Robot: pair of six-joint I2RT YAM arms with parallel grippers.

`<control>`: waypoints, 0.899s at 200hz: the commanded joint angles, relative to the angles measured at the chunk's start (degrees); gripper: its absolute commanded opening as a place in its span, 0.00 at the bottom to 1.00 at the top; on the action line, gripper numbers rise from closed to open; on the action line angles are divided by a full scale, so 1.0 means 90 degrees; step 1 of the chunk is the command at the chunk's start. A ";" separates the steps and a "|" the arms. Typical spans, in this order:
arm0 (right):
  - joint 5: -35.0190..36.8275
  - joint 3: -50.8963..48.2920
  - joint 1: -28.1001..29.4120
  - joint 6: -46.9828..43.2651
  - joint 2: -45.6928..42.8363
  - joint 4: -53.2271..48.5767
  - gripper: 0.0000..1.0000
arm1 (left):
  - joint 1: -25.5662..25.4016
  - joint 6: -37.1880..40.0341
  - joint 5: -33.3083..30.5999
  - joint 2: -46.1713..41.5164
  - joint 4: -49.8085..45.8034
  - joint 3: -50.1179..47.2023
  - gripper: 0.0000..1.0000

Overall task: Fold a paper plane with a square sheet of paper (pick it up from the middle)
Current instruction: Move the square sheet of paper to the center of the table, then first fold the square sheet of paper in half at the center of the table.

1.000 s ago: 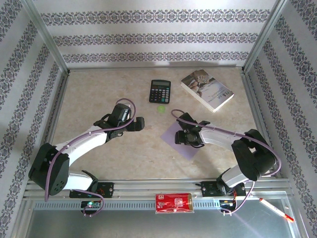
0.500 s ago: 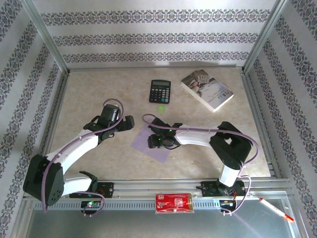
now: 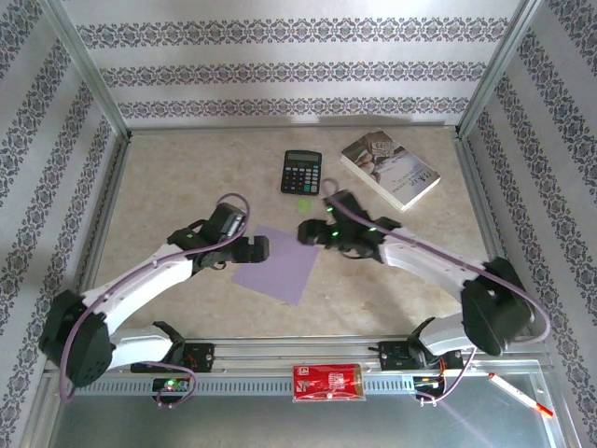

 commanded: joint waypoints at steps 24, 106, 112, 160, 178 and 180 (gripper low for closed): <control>-0.0207 -0.0734 -0.1729 -0.1224 -0.0907 -0.0758 0.97 | -0.0688 0.0437 0.0071 0.1630 -0.1381 0.1241 1.00; -0.0764 -0.1298 -0.2573 -0.1446 -0.1116 -0.0302 0.98 | -0.0933 0.0902 0.0407 0.3806 -0.2024 0.2765 1.00; -0.0797 -0.1313 -0.2599 -0.1449 -0.1093 -0.0270 0.98 | -0.0963 0.0919 0.0394 0.3923 -0.2080 0.2855 1.00; -0.0992 -0.1363 -0.2709 -0.1504 -0.0907 -0.0148 0.98 | -0.1032 0.0911 0.0064 0.4331 -0.2367 0.3219 1.00; -0.1032 -0.1392 -0.2730 -0.1524 -0.0862 -0.0108 0.98 | -0.1034 0.0911 -0.0067 0.4339 -0.2479 0.3298 1.00; -0.1039 -0.1392 -0.2737 -0.1527 -0.0857 -0.0105 0.98 | -0.1031 0.0912 -0.0078 0.4338 -0.2482 0.3301 1.00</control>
